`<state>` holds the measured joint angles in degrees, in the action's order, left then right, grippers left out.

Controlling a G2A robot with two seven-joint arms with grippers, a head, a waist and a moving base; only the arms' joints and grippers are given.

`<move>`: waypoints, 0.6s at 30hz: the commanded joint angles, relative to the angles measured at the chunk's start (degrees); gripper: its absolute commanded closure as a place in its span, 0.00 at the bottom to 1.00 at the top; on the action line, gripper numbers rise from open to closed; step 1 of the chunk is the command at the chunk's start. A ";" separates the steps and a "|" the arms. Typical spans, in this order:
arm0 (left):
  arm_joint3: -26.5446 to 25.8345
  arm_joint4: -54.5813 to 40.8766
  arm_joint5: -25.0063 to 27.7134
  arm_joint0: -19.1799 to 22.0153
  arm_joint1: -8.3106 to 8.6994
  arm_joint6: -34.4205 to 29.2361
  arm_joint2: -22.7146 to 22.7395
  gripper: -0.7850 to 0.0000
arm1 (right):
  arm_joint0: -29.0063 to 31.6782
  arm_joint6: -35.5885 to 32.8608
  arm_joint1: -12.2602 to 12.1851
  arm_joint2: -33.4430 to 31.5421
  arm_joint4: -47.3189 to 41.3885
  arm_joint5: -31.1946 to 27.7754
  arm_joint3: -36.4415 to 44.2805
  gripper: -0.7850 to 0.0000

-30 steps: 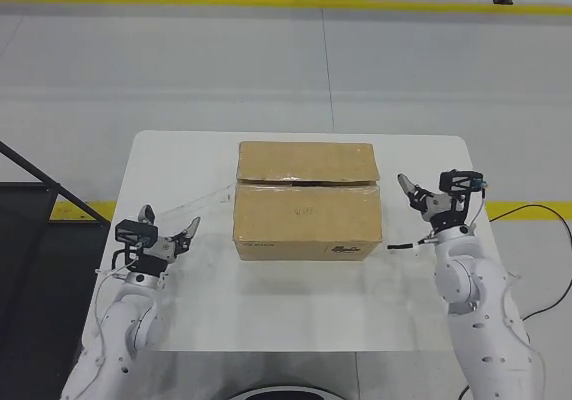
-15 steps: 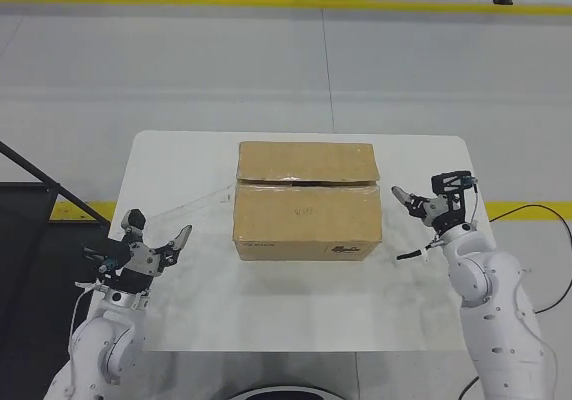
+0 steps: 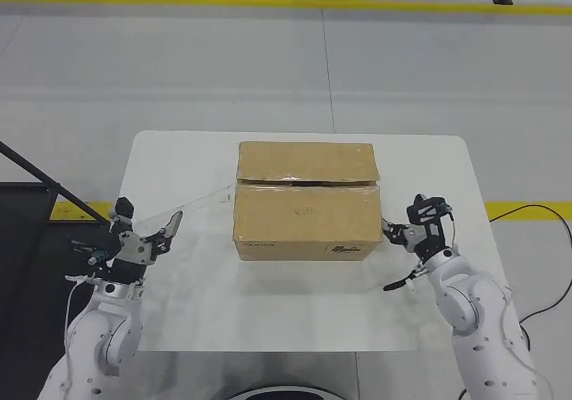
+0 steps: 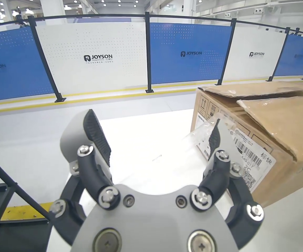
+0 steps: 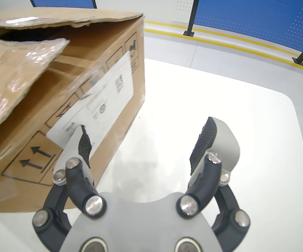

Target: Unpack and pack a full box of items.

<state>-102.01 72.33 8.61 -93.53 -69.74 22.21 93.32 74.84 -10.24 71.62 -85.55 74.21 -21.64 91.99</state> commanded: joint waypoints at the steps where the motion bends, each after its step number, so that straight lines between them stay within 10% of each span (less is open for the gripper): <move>1: 0.07 -0.13 -0.16 0.24 -0.04 0.03 0.06 0.00 | 0.60 0.03 -0.06 0.14 0.30 -0.02 0.73 0.00; 18: 0.71 -1.69 -0.19 1.09 -0.25 -0.22 1.18 0.00 | 1.63 -0.99 -0.72 -0.32 1.35 0.54 4.50 0.00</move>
<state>-101.30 70.73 8.42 -92.53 -69.98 22.04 94.47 76.59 -11.12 70.91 -85.46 75.78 -21.91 96.38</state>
